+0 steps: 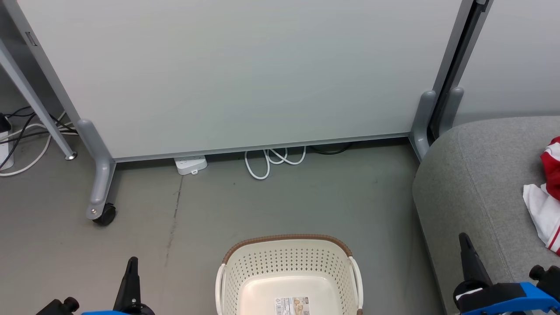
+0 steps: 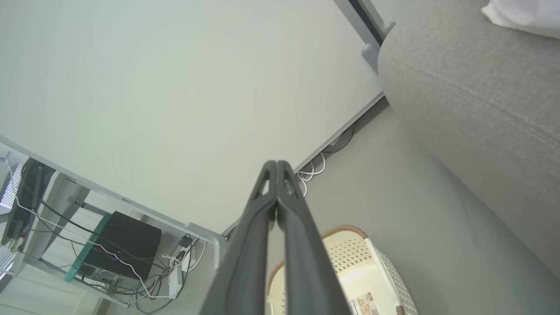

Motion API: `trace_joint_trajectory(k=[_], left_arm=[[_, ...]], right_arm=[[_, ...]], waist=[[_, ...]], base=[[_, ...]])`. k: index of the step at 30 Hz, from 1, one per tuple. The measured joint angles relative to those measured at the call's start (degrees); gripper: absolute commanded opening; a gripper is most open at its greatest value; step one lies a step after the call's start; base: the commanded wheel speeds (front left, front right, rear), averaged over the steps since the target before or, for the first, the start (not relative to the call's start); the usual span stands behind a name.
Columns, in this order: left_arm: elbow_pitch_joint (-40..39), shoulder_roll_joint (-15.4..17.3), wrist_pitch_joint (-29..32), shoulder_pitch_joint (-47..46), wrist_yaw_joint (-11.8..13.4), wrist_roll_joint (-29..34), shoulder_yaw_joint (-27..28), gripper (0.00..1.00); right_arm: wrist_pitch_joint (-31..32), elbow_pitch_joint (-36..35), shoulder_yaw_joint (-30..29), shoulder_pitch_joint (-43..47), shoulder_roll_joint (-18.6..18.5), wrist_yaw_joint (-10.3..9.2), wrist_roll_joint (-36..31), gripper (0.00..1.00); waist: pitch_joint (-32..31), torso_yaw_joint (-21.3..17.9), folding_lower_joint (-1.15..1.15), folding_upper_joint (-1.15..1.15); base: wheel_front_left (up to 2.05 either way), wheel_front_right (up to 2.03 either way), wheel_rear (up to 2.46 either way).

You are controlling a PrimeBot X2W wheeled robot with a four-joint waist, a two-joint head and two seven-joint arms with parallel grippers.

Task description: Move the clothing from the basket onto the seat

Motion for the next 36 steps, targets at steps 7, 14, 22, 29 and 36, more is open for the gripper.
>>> trace_joint_trajectory(k=[7, 14, 22, 29, 36], left_arm=[[-0.5, 0.0, 1.3, -0.5, 0.0, -4.8, 0.6, 0.00], [-0.9, 0.0, 2.5, -1.0, 0.0, -9.2, 1.1, 0.00], [-1.3, 0.1, 4.0, -1.6, 0.0, -14.4, 2.0, 0.00], [-1.6, 0.1, 5.0, -2.0, 0.0, -18.2, 2.5, 0.00], [-1.9, 0.1, 5.8, -2.3, 0.0, -21.3, 2.8, 0.00]], right_arm=[[0.6, 0.3, 0.0, -0.8, 0.0, 0.00, 5.4, 0.00], [1.2, 0.7, -0.1, -1.6, 0.0, 0.00, 10.6, 0.00], [1.9, 1.2, -0.1, -2.4, 0.0, 0.00, 16.7, 0.00], [2.5, 1.4, -0.2, -3.0, 0.0, 0.00, 21.1, 0.00], [2.8, 1.6, -0.2, -3.5, -0.1, 0.00, 24.6, 0.00]], waist=[[0.1, -0.2, 0.00, 0.00], [0.2, -0.4, 0.00, 0.00], [0.3, -0.7, 0.00, 0.00], [0.4, -0.9, 0.00, 0.00], [0.4, -1.0, 0.00, 0.00]], base=[[0.00, 0.00, 0.00], [0.00, 0.00, 0.00], [0.00, 0.00, 0.00], [0.00, 0.00, 0.00], [0.00, 0.00, 0.00]])
